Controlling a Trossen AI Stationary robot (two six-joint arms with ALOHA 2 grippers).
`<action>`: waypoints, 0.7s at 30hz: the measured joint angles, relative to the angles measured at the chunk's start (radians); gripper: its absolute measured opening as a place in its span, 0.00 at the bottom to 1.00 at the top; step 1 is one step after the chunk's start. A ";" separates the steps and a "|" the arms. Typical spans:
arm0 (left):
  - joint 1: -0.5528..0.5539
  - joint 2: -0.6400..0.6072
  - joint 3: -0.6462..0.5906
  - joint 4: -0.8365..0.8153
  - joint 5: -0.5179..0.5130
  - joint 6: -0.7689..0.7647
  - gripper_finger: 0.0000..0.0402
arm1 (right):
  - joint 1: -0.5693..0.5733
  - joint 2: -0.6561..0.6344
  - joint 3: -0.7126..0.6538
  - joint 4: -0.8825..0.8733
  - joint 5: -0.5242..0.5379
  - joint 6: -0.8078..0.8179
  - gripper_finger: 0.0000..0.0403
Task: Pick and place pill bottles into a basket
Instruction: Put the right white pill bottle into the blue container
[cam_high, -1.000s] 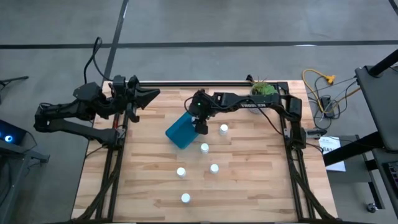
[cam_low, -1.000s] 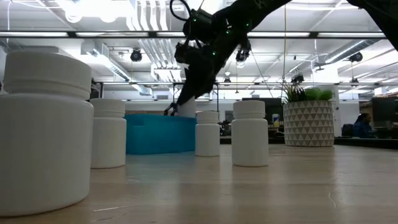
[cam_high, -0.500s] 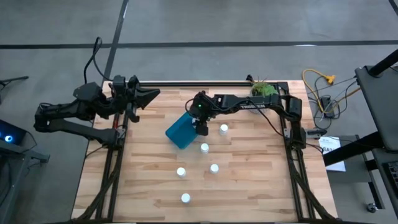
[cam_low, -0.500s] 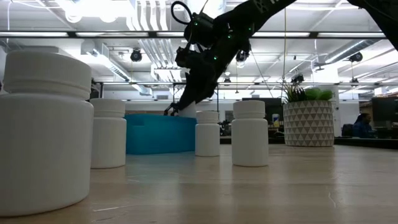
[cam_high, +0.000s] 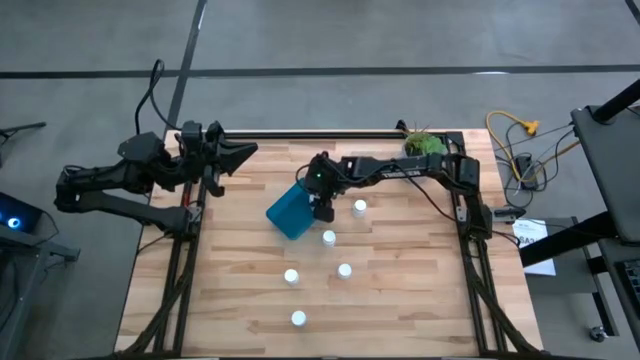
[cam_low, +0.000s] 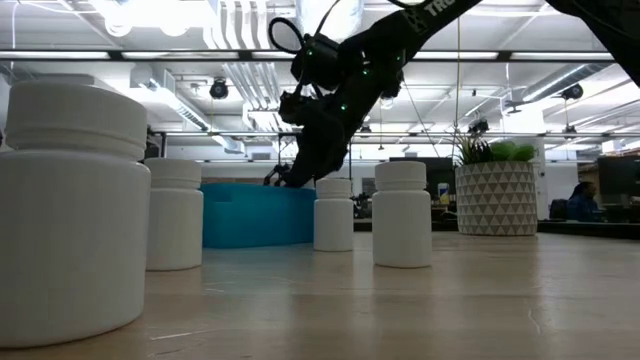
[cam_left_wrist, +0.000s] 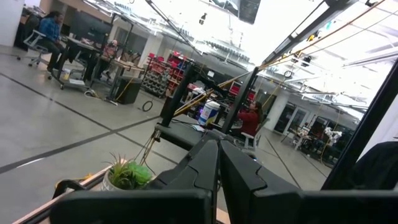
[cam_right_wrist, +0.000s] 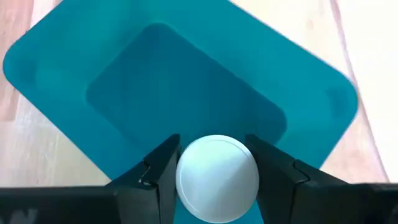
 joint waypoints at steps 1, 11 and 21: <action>0.000 0.000 0.000 0.000 0.000 0.000 0.00 | 0.000 0.001 0.000 -0.002 0.000 0.000 0.37; 0.000 0.000 0.000 0.000 0.000 0.003 0.00 | 0.000 0.004 0.000 -0.006 0.001 -0.004 0.43; 0.000 0.000 0.000 0.000 0.000 0.003 0.00 | 0.000 0.004 0.000 -0.007 0.001 -0.008 0.42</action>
